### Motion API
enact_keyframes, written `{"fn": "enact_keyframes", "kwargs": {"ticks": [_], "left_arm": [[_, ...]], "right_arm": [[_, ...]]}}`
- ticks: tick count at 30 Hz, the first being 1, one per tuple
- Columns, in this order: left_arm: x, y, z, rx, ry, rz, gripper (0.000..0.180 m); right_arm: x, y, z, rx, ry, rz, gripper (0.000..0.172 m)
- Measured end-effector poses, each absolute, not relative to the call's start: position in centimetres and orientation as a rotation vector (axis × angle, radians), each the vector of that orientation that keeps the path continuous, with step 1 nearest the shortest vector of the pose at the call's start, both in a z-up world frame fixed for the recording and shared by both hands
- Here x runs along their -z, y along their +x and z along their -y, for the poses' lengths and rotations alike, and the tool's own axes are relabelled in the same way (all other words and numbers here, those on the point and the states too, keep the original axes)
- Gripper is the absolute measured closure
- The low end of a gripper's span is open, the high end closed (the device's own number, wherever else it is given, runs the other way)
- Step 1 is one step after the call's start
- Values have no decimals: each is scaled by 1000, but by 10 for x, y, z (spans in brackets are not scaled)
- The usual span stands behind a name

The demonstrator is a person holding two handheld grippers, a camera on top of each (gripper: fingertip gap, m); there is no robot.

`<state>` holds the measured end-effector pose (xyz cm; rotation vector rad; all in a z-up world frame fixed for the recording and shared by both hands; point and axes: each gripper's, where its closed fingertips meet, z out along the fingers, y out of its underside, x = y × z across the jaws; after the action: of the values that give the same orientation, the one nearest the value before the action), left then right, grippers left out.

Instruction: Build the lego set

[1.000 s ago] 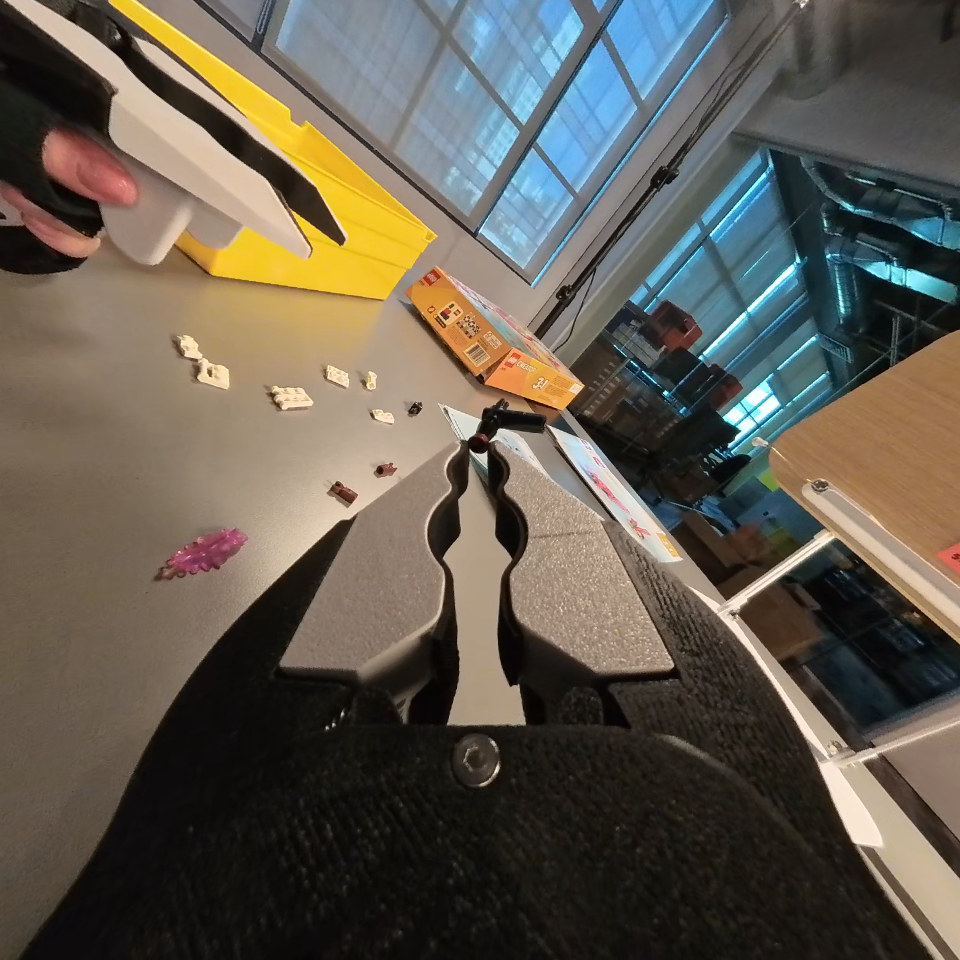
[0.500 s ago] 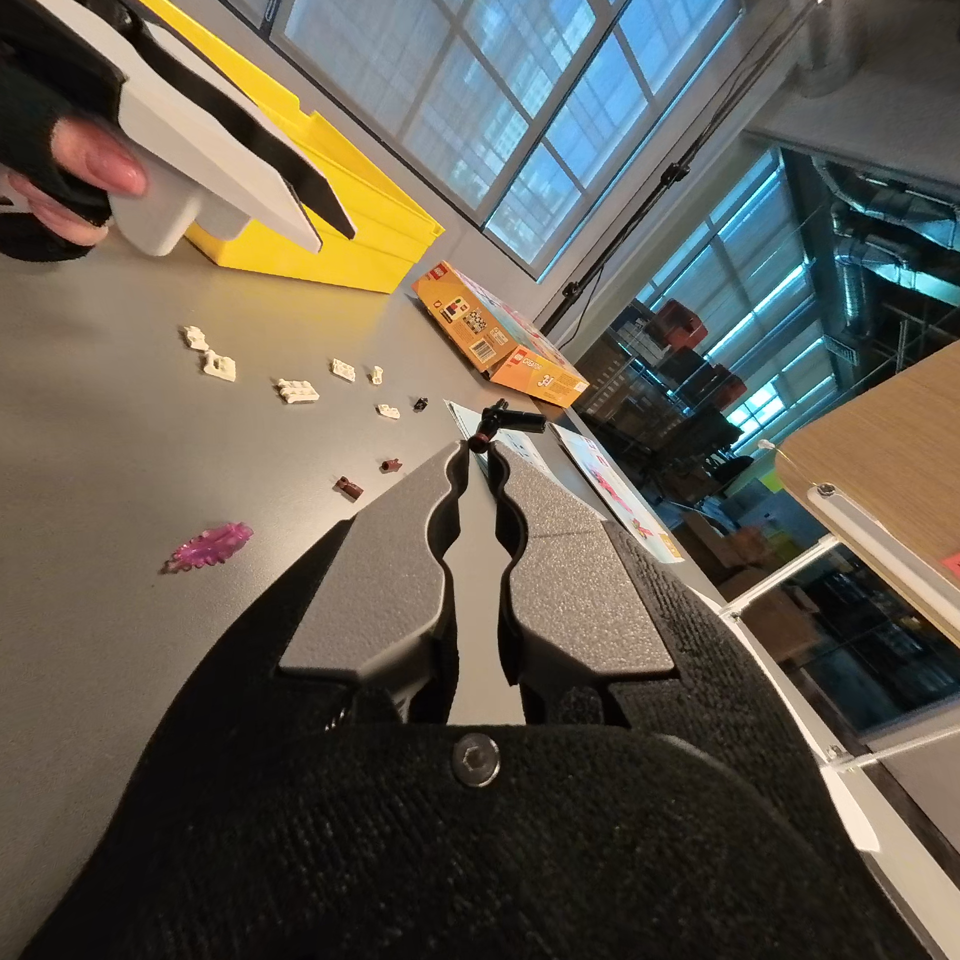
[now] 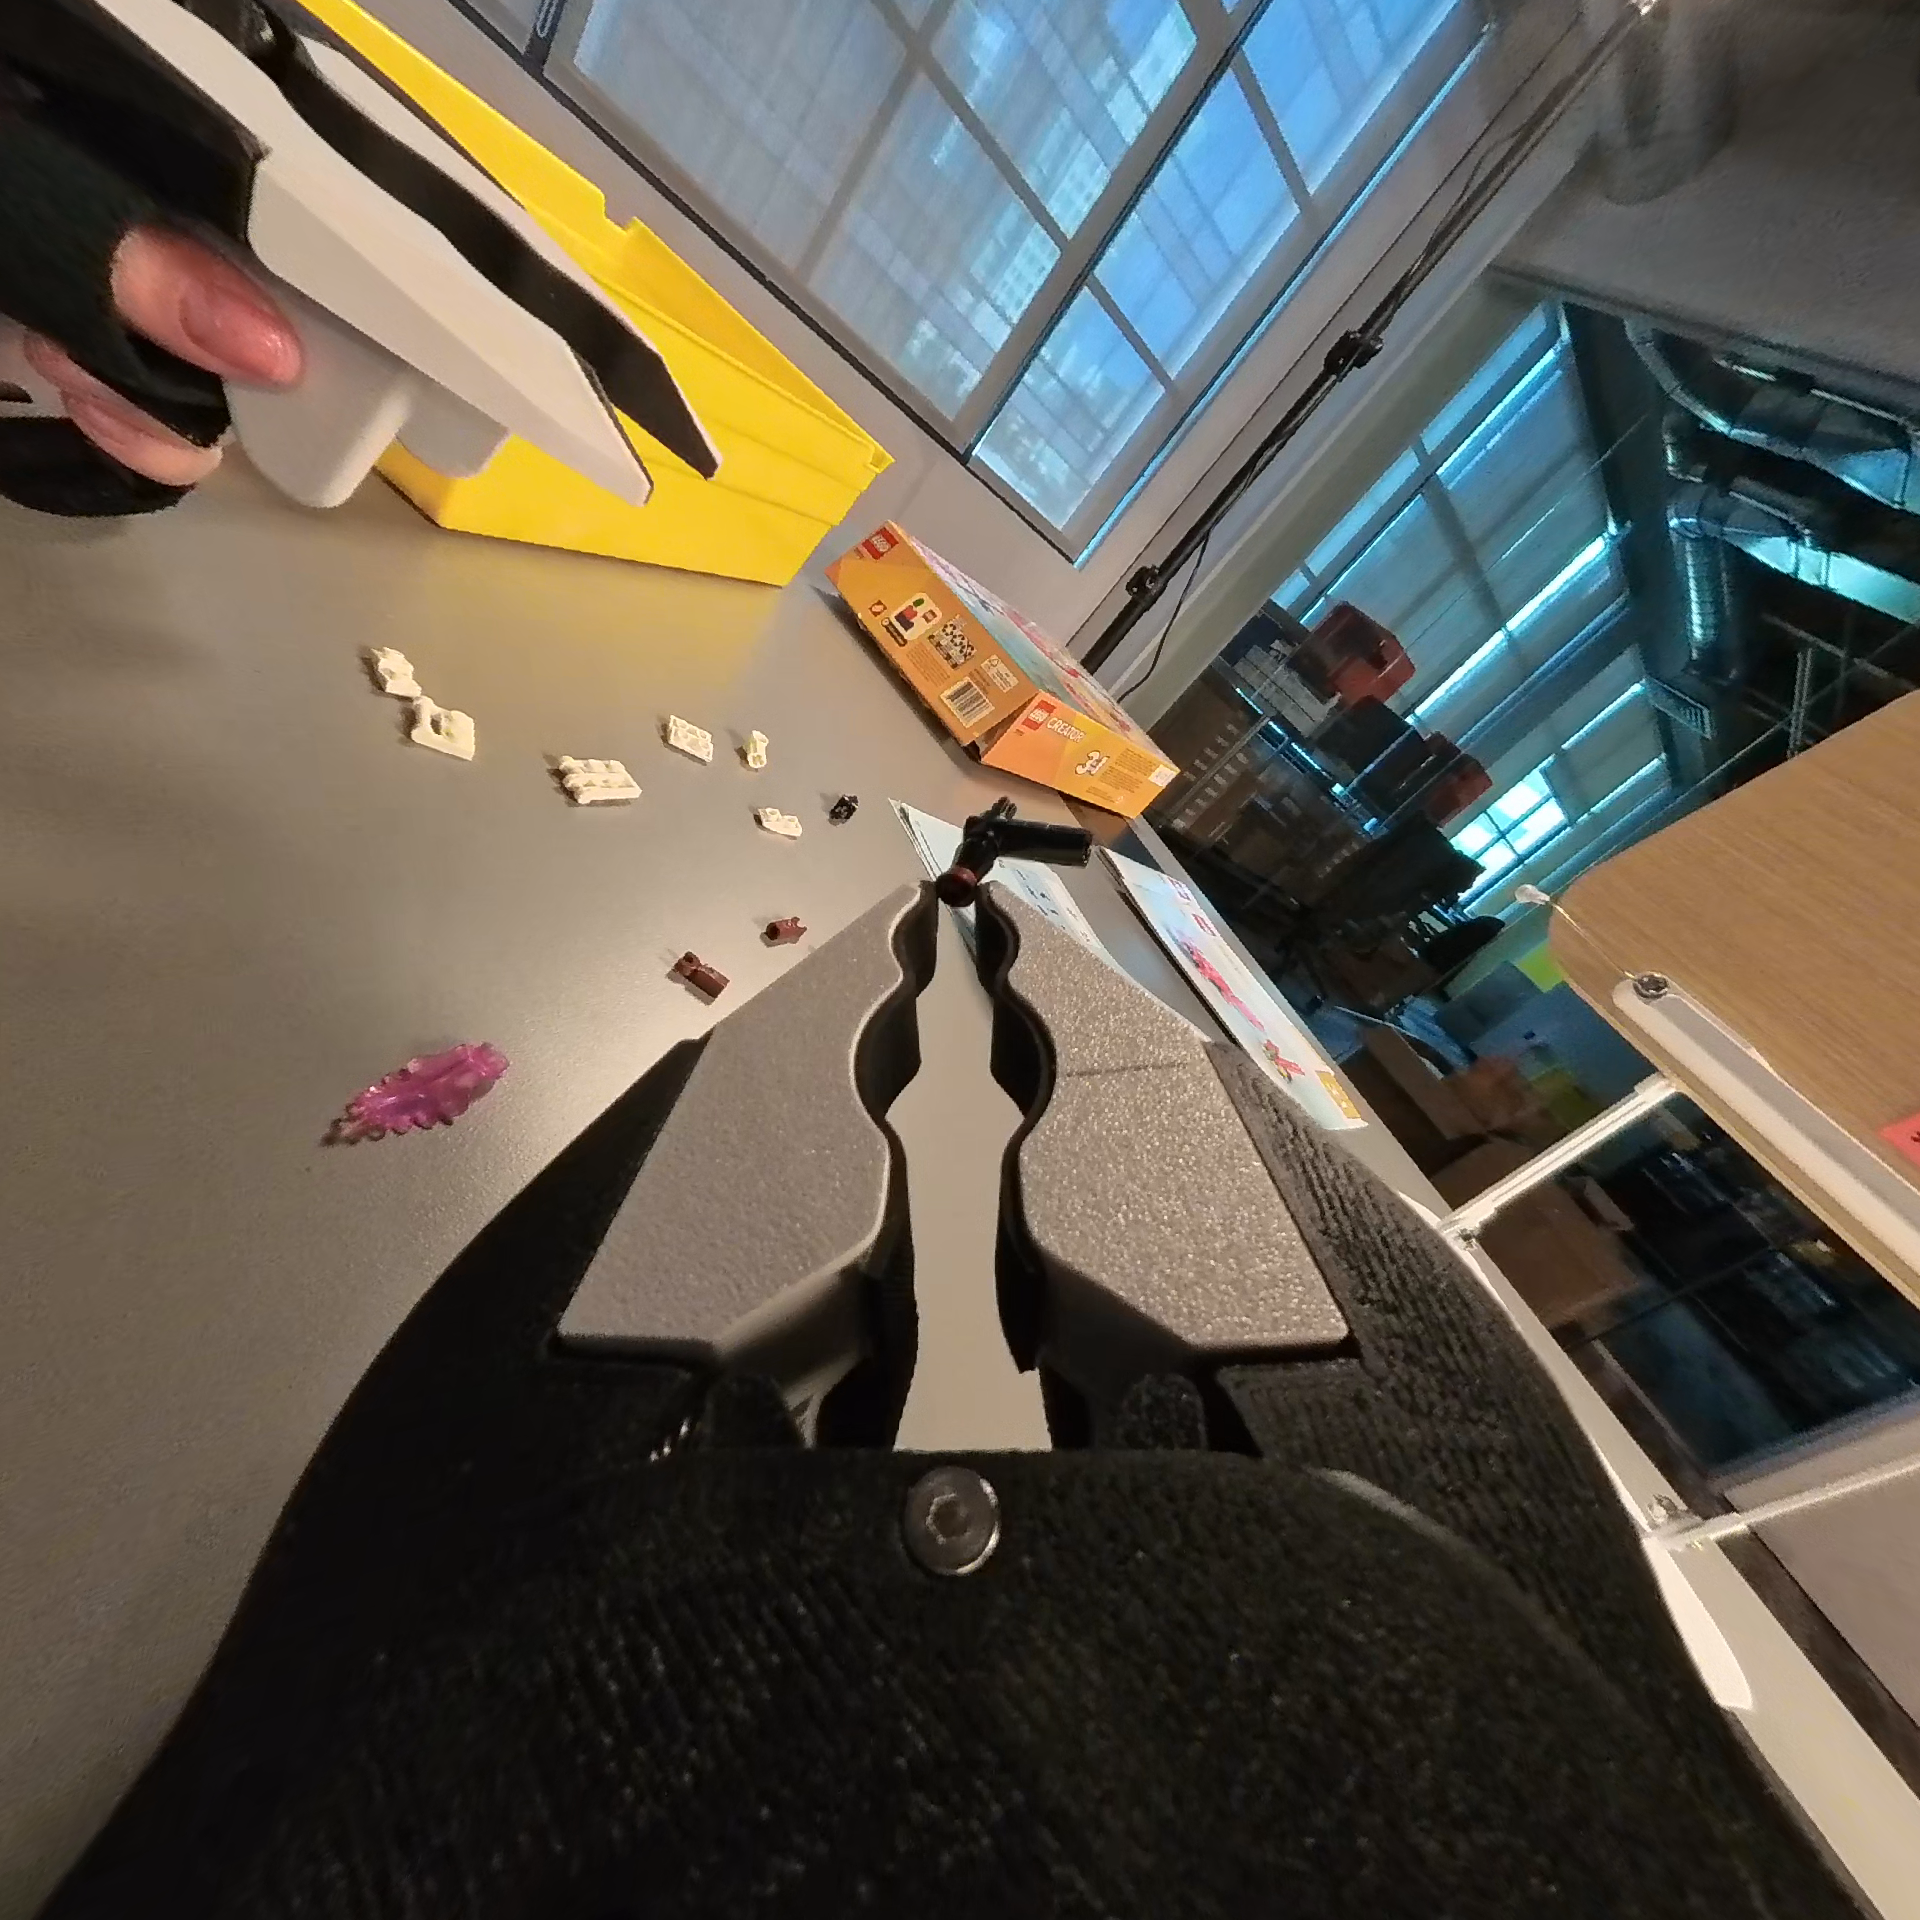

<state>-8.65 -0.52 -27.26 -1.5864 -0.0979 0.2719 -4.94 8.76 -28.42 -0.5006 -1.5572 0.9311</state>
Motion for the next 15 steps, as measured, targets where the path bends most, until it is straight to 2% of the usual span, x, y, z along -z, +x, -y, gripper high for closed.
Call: {"fn": "enact_keyframes", "kwargs": {"ticks": [7,15], "left_arm": [[273,-86,5,-273,-1586,96,145],[273,-86,5,-271,-1587,95,145]], "right_arm": [[267,-40,-82,-1007,-443,1480,167],[235,-24,-75,-778,-256,1282,167]]}}
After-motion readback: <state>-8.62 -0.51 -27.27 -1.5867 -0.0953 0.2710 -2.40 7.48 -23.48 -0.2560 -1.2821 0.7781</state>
